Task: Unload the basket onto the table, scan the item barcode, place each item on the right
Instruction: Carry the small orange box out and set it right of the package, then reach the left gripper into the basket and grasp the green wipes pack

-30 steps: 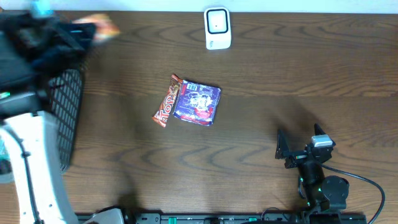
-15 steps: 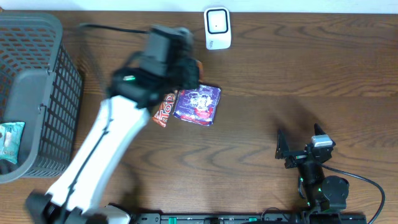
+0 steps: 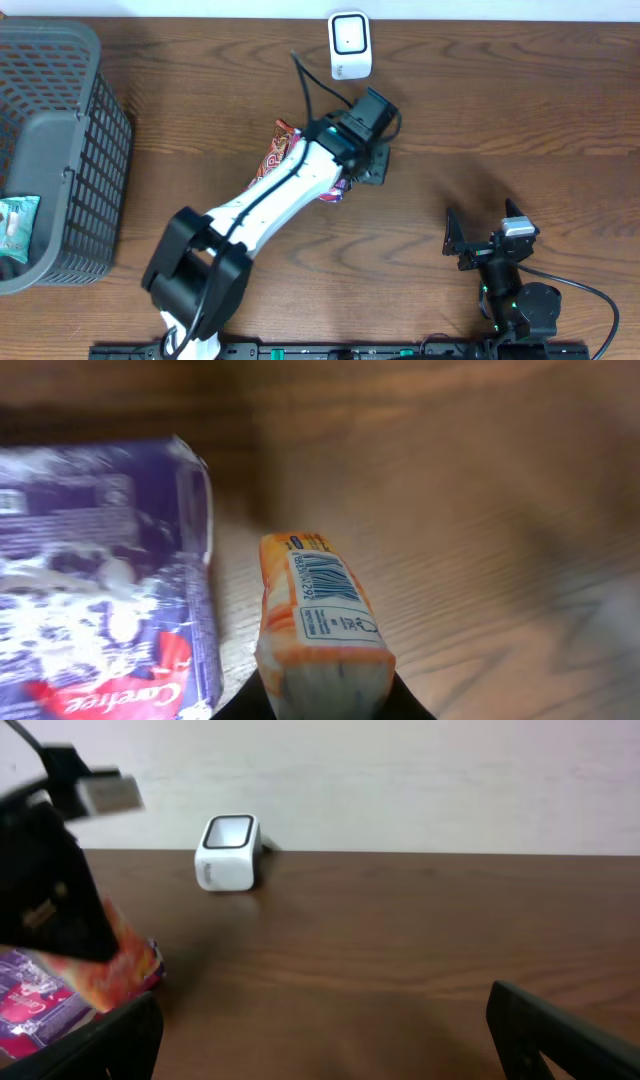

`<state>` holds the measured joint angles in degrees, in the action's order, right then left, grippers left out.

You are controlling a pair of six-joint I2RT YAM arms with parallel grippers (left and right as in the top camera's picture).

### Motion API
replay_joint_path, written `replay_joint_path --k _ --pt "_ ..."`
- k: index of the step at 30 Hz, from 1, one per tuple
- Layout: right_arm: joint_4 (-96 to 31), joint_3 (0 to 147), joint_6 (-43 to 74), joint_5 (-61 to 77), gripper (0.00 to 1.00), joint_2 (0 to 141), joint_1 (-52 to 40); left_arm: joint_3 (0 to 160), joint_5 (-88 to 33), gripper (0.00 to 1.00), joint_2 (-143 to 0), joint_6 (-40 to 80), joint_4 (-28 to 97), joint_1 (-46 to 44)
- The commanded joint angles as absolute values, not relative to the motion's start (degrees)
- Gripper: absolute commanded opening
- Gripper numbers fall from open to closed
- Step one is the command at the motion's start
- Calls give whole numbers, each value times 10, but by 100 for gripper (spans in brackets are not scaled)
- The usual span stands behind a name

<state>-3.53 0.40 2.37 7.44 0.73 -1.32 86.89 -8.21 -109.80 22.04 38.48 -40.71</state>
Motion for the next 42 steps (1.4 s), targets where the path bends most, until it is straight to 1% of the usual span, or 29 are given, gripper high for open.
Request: replay_joint_path --k 1,2,3,5,6,11,15,20,23,27,30,31,32,35,42 --pt "-37 3 29 71 99 6 -15 867 -70 25 -1100 217 383 -405" --pt "-37 3 29 71 99 6 -15 867 -70 29 -1101 217 383 -405" --pt "-37 3 30 71 99 6 -15 867 -70 36 -1101 217 383 -405" --pt "-37 3 30 71 99 6 -15 867 -70 62 -1102 217 383 -405" --pt "-37 3 30 71 99 6 -15 867 -70 71 -1102 216 383 -405" --pt "-37 3 30 71 99 6 -15 871 -66 72 -1100 186 374 -394" --pt "-37 3 29 71 99 6 -15 888 -75 72 -1074 187 381 -368" --pt "-37 3 30 71 99 6 -15 899 -74 72 -992 186 382 -324" --pt "-37 3 30 71 99 6 -15 901 -74 72 -921 186 373 -278" --pt "-37 3 30 71 99 6 -15 901 -72 73 -832 187 365 -191" --pt "-37 3 29 71 99 6 -15 901 -31 73 -779 186 365 -103" --pt "-37 3 29 71 99 6 -15 901 -8 74 -767 187 366 -73" --pt "-37 3 30 71 99 6 -15 901 12 79 -758 187 367 -43" --pt "-37 3 29 71 99 6 -15 901 57 81 -748 187 371 49" --pt "-37 3 29 71 99 6 -15 900 69 82 -783 187 389 227"
